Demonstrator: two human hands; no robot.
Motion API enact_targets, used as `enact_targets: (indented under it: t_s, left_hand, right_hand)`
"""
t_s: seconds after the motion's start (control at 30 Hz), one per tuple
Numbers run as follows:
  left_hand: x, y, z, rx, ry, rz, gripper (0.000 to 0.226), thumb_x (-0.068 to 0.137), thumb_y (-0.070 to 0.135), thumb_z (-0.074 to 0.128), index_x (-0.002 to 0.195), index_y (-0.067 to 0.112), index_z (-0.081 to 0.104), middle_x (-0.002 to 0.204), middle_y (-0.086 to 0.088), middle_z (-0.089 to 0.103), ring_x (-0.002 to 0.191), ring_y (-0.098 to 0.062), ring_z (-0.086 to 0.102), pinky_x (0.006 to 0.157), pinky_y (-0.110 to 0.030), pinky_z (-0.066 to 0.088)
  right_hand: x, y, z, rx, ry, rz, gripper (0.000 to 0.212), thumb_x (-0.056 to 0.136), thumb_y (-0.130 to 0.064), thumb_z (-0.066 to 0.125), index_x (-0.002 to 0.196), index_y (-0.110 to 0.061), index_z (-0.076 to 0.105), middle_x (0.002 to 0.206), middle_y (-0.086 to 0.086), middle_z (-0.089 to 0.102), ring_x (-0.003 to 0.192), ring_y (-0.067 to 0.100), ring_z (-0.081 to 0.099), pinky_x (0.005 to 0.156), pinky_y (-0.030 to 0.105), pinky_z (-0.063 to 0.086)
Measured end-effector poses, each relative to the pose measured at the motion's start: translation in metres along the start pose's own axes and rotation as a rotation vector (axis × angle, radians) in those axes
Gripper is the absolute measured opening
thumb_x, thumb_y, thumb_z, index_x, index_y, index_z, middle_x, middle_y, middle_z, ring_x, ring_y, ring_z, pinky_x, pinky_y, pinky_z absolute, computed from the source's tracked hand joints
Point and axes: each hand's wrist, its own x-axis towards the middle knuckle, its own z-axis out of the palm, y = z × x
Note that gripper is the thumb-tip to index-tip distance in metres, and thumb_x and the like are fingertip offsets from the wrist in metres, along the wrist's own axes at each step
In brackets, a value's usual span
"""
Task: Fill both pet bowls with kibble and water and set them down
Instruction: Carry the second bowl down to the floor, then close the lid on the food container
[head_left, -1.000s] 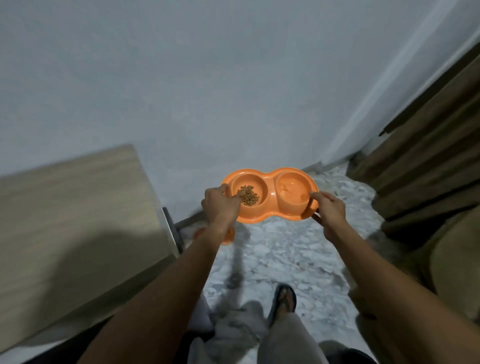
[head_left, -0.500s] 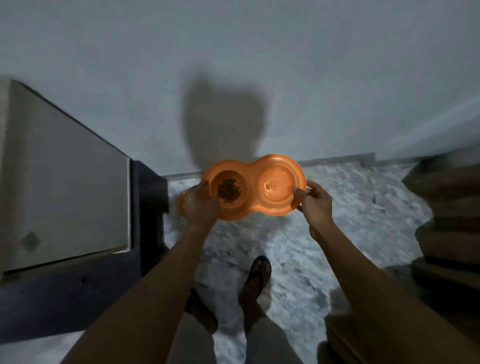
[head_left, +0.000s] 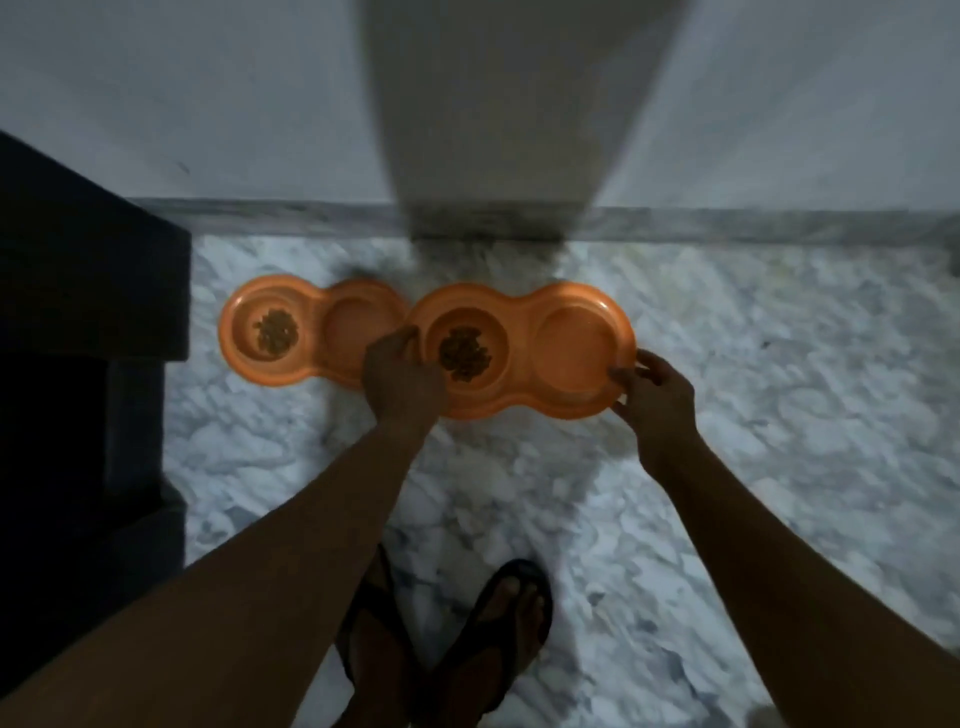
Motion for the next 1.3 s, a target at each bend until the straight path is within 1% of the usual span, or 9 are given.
enact_targets:
  t_s: [0.17, 0.37, 0.43, 0.53, 0.63, 0.77, 0.9, 1.13, 1.3]
  left_hand:
    - [0.063, -0.069, 0.067, 0.033, -0.083, -0.015, 0.074, 0.063, 0.021, 0.053, 0.136, 0.009, 0.056, 0.126, -0.016, 0.063, 0.115, -0.033, 0.061, 0.096, -0.047, 0.052]
    - [0.087, -0.090, 0.086, 0.165, -0.115, 0.102, 0.051, 0.080, 0.010, 0.057, 0.130, 0.000, 0.058, 0.118, -0.020, 0.063, 0.110, -0.037, 0.060, 0.093, -0.048, 0.050]
    - [0.084, -0.084, 0.085, 0.230, -0.178, 0.110, 0.050, 0.084, 0.012, 0.056, 0.132, -0.002, 0.053, 0.127, -0.023, 0.057, 0.116, -0.039, 0.056, 0.097, -0.047, 0.047]
    - [0.073, -0.070, 0.073, 0.276, -0.271, 0.103, 0.066, 0.089, 0.022, 0.057, 0.149, 0.006, 0.036, 0.154, -0.021, 0.035, 0.139, -0.037, 0.037, 0.111, -0.044, 0.037]
    - [0.047, -0.051, 0.044, 0.253, -0.278, 0.093, 0.067, 0.091, 0.021, 0.062, 0.151, 0.010, 0.035, 0.158, -0.013, 0.031, 0.145, -0.029, 0.031, 0.115, -0.042, 0.033]
    - [-0.017, -0.007, -0.031, 0.280, -0.314, 0.118, 0.060, 0.089, 0.017, 0.066, 0.145, 0.011, 0.046, 0.153, -0.012, 0.042, 0.141, -0.025, 0.038, 0.113, -0.034, 0.034]
    - [-0.083, 0.087, -0.134, 0.353, -0.359, 0.244, 0.055, 0.089, 0.015, 0.066, 0.142, 0.011, 0.049, 0.148, -0.012, 0.047, 0.137, -0.026, 0.043, 0.107, -0.026, 0.032]
    - [-0.209, 0.272, -0.355, 0.483, -0.388, 0.581, 0.045, 0.084, 0.027, 0.061, 0.128, 0.021, 0.064, 0.139, -0.004, 0.058, 0.128, -0.022, 0.054, 0.107, -0.026, 0.036]
    - [-0.292, 0.305, -0.526, 0.351, -0.297, 0.667, 0.039, 0.085, 0.024, 0.069, 0.124, 0.023, 0.067, 0.130, 0.002, 0.063, 0.107, -0.011, 0.060, 0.092, -0.017, 0.039]
  right_hand:
    - [0.081, 0.066, 0.025, -0.072, -0.022, 0.009, 0.047, 0.091, -0.007, 0.068, 0.137, -0.011, 0.061, 0.120, 0.010, 0.068, 0.110, 0.027, 0.068, 0.100, 0.051, 0.056]
    - [0.105, 0.085, 0.039, -0.187, 0.033, -0.100, 0.038, 0.087, -0.025, 0.073, 0.124, -0.017, 0.069, 0.111, 0.007, 0.074, 0.105, 0.029, 0.071, 0.095, 0.054, 0.058]
    - [0.102, 0.082, 0.042, -0.242, 0.050, -0.129, 0.043, 0.087, -0.030, 0.072, 0.128, -0.017, 0.068, 0.114, 0.007, 0.074, 0.106, 0.027, 0.070, 0.097, 0.053, 0.057]
    - [0.083, 0.070, 0.045, -0.335, 0.023, -0.095, 0.061, 0.096, -0.035, 0.067, 0.151, -0.017, 0.048, 0.145, 0.013, 0.059, 0.128, 0.029, 0.058, 0.109, 0.046, 0.047]
    - [0.034, 0.052, 0.043, -0.441, 0.009, -0.101, 0.070, 0.094, -0.038, 0.070, 0.154, -0.015, 0.043, 0.152, 0.015, 0.051, 0.138, 0.033, 0.050, 0.113, 0.044, 0.041]
    - [-0.077, -0.003, 0.023, -0.453, -0.079, -0.163, 0.057, 0.092, -0.027, 0.075, 0.144, -0.012, 0.056, 0.126, 0.002, 0.063, 0.116, 0.021, 0.059, 0.094, 0.033, 0.045]
    - [-0.200, -0.098, -0.009, -0.394, -0.075, -0.233, 0.055, 0.092, -0.032, 0.075, 0.142, -0.019, 0.058, 0.139, -0.001, 0.060, 0.128, 0.022, 0.056, 0.102, 0.036, 0.046]
    - [-0.430, -0.259, -0.031, -0.239, -0.001, -0.398, 0.038, 0.092, -0.026, 0.073, 0.130, -0.022, 0.066, 0.128, -0.006, 0.065, 0.114, 0.016, 0.060, 0.088, 0.025, 0.042]
    - [-0.576, -0.302, 0.008, -0.187, -0.107, -0.546, 0.030, 0.092, -0.024, 0.071, 0.122, -0.023, 0.069, 0.123, -0.002, 0.066, 0.107, 0.014, 0.061, 0.084, 0.024, 0.043]
